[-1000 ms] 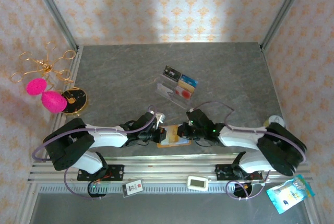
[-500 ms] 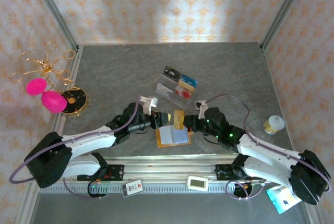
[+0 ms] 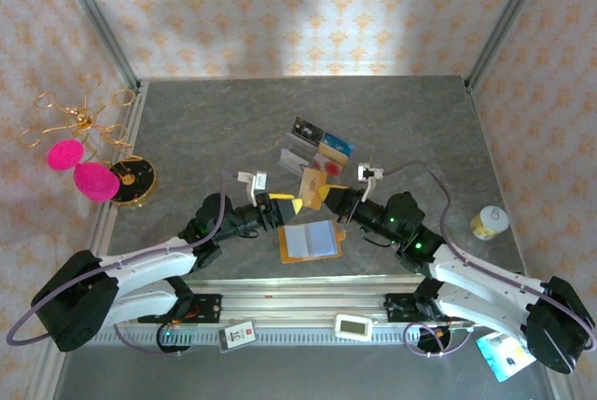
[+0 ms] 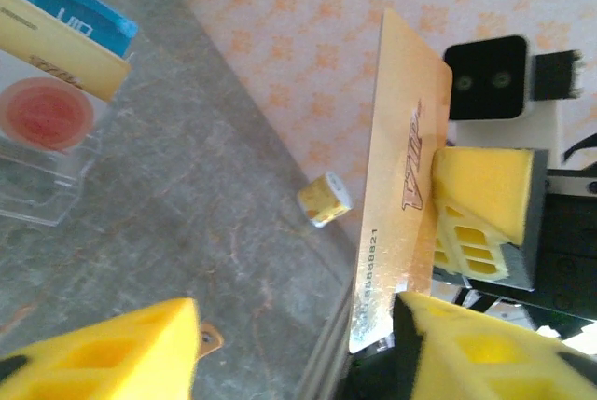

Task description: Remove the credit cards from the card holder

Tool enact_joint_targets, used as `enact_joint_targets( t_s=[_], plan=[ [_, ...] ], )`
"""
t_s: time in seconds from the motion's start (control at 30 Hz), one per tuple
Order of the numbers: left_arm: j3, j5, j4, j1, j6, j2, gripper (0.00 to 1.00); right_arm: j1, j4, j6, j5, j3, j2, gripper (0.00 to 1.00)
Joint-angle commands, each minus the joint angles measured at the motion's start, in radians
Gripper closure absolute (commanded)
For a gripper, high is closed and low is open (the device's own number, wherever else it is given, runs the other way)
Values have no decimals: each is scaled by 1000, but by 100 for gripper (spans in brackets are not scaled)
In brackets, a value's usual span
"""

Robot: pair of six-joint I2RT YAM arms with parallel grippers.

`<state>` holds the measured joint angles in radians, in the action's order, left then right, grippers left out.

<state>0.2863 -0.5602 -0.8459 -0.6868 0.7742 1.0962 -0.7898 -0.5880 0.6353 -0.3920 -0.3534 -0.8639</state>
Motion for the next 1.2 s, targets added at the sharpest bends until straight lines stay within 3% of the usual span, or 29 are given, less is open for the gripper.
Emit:
enact_joint_targets(
  t_s=[0.0,0.13,0.4,0.57,0.83,0.97,1.1,1.17],
  plan=[
    [-19,-58,-179,4,44,1,52,3,-114,42,-33,17,-14,100],
    [-30,-70,-230,5,64,8,53,0,-140,55,-40,21,-38,100],
    [-39,-113,-339,3,120,35,72,-15,-165,78,-10,43,-72,100],
    [-42,-122,-386,1,151,65,73,-21,-161,79,-5,38,-96,100],
    [-37,-107,-334,1,124,48,93,-32,-135,69,6,36,-96,100],
    [-25,-103,-296,2,110,53,93,-37,-120,63,13,36,-96,100],
    [-21,-96,-289,2,105,62,80,-40,-107,56,11,34,-102,100],
    [-17,-98,-290,1,105,72,81,-41,-104,55,10,33,-105,100]
  ],
)
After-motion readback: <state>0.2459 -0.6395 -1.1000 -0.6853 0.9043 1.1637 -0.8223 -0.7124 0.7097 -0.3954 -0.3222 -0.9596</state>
